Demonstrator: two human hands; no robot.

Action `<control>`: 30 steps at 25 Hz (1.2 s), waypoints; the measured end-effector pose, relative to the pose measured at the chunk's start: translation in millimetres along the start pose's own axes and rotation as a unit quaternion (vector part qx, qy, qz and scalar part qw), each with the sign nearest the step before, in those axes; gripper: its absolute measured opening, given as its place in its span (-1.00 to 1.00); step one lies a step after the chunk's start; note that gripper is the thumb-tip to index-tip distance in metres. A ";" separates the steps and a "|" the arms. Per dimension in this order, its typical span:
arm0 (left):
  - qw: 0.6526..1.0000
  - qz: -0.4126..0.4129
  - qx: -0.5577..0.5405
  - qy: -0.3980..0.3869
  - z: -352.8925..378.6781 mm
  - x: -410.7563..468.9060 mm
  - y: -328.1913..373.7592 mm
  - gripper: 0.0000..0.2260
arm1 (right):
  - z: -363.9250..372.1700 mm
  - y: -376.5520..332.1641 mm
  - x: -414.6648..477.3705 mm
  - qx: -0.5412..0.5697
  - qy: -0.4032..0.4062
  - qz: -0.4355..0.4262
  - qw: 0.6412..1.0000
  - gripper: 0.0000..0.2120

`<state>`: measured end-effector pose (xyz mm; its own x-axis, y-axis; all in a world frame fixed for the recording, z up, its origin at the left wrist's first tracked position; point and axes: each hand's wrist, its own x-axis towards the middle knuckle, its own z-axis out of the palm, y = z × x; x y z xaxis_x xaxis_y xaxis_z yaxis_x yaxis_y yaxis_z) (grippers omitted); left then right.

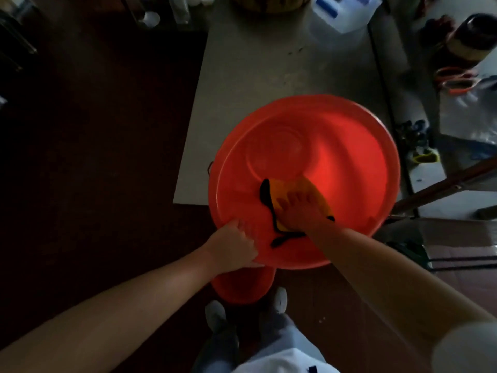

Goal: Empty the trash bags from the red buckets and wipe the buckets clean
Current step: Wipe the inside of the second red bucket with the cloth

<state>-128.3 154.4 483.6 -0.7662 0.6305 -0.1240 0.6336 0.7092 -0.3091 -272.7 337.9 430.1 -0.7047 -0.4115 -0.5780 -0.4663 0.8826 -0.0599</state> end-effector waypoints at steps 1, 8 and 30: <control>1.000 -0.008 0.003 0.007 1.2 0.0 0.8 -0.37 | -2.7 -0.5 9.2 0.014 0.005 -0.004 1.000 -0.39; 0.998 -0.042 -0.029 0.031 -6.2 2.6 1.6 -0.37 | -0.3 -7.8 6.0 -0.040 -0.044 0.000 0.998 -0.40; 0.998 -0.027 -0.041 0.042 3.9 -2.0 6.0 -0.35 | 11.2 1.7 26.3 -0.029 -0.060 0.005 0.998 -0.40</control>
<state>-123.3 156.2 478.4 -0.7904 0.6119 -0.0293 0.6004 0.7644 -0.2349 -286.1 331.1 405.7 -0.6424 -0.3687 -0.6718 -0.4917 0.8707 -0.0078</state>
